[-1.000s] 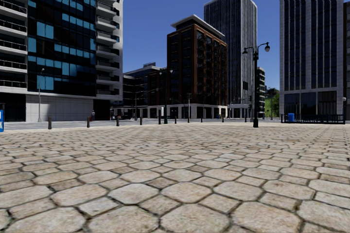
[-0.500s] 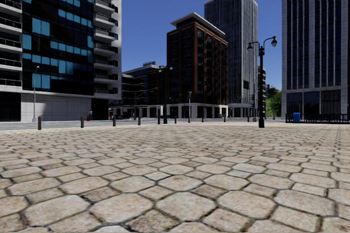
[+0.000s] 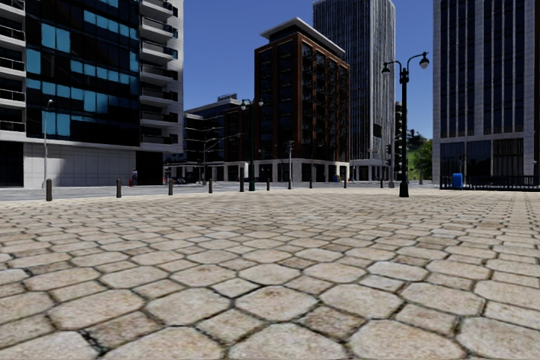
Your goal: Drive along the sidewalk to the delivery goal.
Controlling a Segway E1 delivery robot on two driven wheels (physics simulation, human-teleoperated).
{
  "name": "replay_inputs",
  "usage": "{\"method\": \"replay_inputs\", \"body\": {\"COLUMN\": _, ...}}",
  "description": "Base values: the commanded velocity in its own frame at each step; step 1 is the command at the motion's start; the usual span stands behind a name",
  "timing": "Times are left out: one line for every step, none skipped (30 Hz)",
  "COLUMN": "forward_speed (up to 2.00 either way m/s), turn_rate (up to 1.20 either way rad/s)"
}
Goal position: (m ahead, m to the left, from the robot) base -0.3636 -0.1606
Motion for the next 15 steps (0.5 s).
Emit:
{"method": "replay_inputs", "body": {"forward_speed": 0.00, "turn_rate": 0.00}}
{"method": "replay_inputs", "body": {"forward_speed": 0.00, "turn_rate": 0.00}}
{"method": "replay_inputs", "body": {"forward_speed": 0.00, "turn_rate": 0.00}}
{"method": "replay_inputs", "body": {"forward_speed": 0.00, "turn_rate": 0.00}}
{"method": "replay_inputs", "body": {"forward_speed": 0.00, "turn_rate": 0.00}}
{"method": "replay_inputs", "body": {"forward_speed": 0.00, "turn_rate": 0.00}}
{"method": "replay_inputs", "body": {"forward_speed": 0.00, "turn_rate": 0.00}}
{"method": "replay_inputs", "body": {"forward_speed": 0.00, "turn_rate": 0.00}}
{"method": "replay_inputs", "body": {"forward_speed": 0.00, "turn_rate": 0.00}}
{"method": "replay_inputs", "body": {"forward_speed": 0.00, "turn_rate": 0.00}}
{"method": "replay_inputs", "body": {"forward_speed": 0.00, "turn_rate": 0.00}}
{"method": "replay_inputs", "body": {"forward_speed": 0.00, "turn_rate": 0.00}}
{"method": "replay_inputs", "body": {"forward_speed": 0.00, "turn_rate": 0.00}}
{"method": "replay_inputs", "body": {"forward_speed": 0.00, "turn_rate": 0.00}}
{"method": "replay_inputs", "body": {"forward_speed": 0.00, "turn_rate": 0.00}}
